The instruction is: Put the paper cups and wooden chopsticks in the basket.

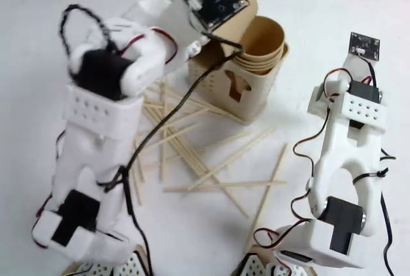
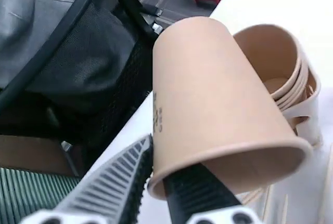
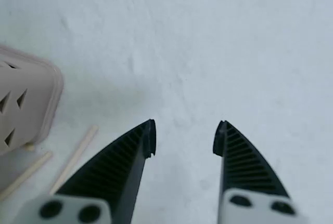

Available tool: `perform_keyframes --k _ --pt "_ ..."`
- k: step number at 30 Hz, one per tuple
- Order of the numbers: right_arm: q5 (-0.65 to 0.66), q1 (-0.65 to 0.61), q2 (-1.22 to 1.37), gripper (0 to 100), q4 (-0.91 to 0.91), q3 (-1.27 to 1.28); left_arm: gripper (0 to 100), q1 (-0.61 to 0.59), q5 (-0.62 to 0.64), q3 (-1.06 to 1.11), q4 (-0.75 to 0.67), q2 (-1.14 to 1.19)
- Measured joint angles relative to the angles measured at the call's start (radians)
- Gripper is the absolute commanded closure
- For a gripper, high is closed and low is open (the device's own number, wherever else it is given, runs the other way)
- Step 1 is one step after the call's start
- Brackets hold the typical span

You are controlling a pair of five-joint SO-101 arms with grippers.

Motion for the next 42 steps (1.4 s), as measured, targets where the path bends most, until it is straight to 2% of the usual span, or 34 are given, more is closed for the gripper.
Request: perform_keyframes --k 14,19,24,31,38,42 --pt "0.000 0.000 0.000 80.7 0.000 0.000 97 0.061 0.018 0.002 -0.006 0.051" --pt "0.000 0.000 0.000 80.7 0.000 0.000 84 0.061 0.018 0.002 -0.006 0.051" --pt "0.000 0.000 0.000 80.7 0.000 0.000 84 0.061 0.026 0.002 -0.011 0.051" --pt "0.000 0.000 0.000 80.7 0.000 0.000 84 0.061 0.026 0.002 -0.086 0.091" --pt "0.000 0.000 0.000 80.7 0.000 0.000 84 0.063 0.026 0.002 -0.242 0.167" --pt "0.000 0.000 0.000 80.7 0.000 0.000 89 0.072 0.026 0.002 -0.285 0.167"
